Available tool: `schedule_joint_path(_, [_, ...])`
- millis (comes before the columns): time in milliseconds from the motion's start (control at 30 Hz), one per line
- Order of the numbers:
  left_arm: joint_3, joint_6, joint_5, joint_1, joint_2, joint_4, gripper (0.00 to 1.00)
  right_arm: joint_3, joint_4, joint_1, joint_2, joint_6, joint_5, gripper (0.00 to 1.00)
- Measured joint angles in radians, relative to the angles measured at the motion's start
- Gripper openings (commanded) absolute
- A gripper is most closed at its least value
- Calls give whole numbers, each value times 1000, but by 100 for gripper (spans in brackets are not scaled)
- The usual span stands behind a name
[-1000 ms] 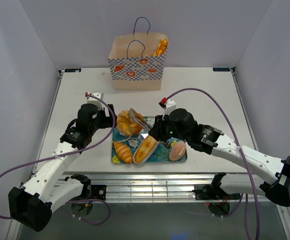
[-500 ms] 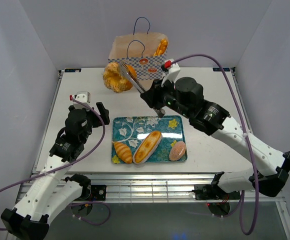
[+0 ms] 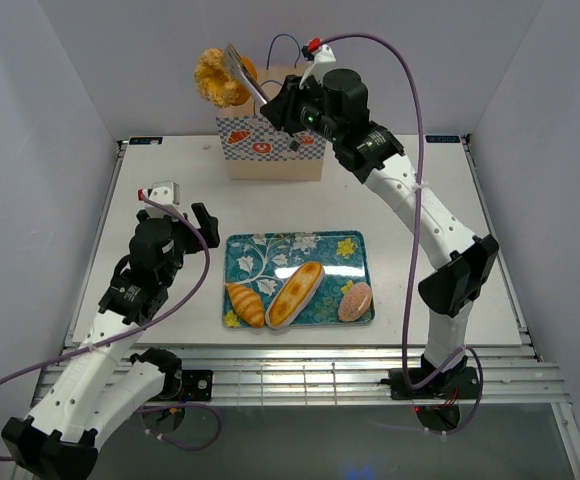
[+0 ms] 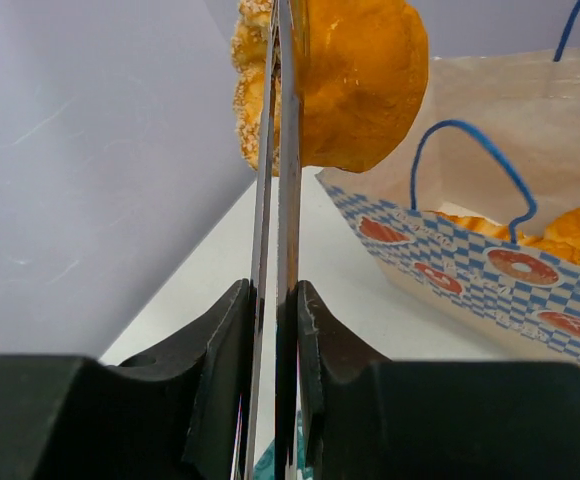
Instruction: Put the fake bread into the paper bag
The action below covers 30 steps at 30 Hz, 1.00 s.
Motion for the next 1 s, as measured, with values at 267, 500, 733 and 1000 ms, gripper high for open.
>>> schedule_joint_path(267, [0,-3,15,-1,10,0,98,13,109,-144,60,78,-112,8])
schedule_joint_path(500, [0,-3,22,-1,16,0,98,-90,241,-231,30,114,-159,8])
schedule_joint_path(733, [0,-2,31,-1,30,-1,98,-170,245,-232,34,118,-196,15])
schedule_joint_path(1000, [0,-2,49,-1,51,-3,98,-187,244,-235,34,107,-225,42])
